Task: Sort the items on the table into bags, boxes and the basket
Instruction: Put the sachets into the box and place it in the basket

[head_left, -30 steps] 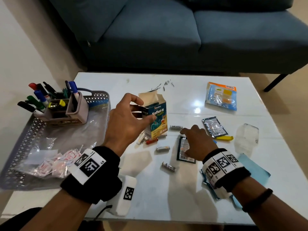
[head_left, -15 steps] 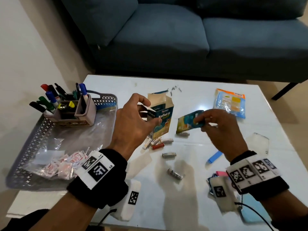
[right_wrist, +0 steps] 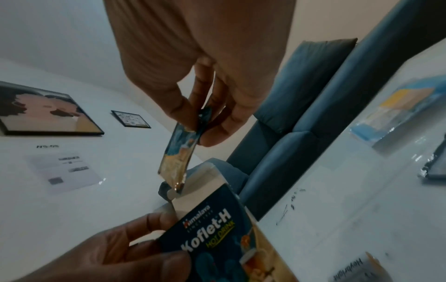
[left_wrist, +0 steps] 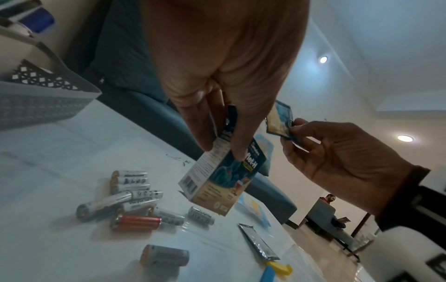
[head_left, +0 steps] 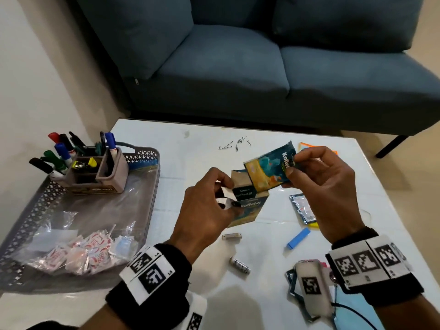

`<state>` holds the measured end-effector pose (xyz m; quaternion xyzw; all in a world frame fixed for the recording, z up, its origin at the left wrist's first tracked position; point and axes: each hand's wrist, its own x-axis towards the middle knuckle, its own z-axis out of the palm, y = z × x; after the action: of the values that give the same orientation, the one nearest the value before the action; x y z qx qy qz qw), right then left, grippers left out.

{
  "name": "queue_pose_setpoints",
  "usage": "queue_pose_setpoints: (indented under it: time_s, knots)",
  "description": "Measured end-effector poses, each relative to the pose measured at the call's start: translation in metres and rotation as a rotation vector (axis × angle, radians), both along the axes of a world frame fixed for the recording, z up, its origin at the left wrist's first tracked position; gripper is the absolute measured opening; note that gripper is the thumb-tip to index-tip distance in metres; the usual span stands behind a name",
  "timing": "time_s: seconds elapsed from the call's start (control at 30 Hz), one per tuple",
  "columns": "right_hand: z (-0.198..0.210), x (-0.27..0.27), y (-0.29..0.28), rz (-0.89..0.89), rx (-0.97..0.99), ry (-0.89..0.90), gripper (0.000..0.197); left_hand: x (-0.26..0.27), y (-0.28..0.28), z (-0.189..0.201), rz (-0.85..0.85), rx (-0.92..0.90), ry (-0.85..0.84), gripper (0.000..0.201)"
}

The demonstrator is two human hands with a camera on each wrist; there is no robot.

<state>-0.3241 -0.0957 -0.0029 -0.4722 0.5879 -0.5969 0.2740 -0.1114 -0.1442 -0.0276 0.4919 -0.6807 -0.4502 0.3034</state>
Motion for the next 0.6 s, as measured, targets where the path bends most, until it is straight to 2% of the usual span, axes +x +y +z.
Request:
queue_pose_setpoints:
  time_s: [0.13,0.3,0.47,0.6]
  knots:
    - [0.002,-0.004,0.003,-0.008,-0.024,0.056,0.028,-0.009,-0.003,0.003,0.011,-0.027,0.003,0.045]
    - [0.002,-0.007,0.005,0.041,-0.029,0.142,0.025,-0.012,0.002,0.004,-0.003,0.006,-0.030,0.044]
    - [0.000,-0.016,0.010,0.047,-0.031,0.113,0.024,-0.021,0.006,0.002,-0.047,0.023,-0.077,0.045]
    - [-0.008,-0.014,0.005,0.126,0.039,0.291,0.026,-0.020,0.008,0.001,-0.033,0.060,-0.048,0.042]
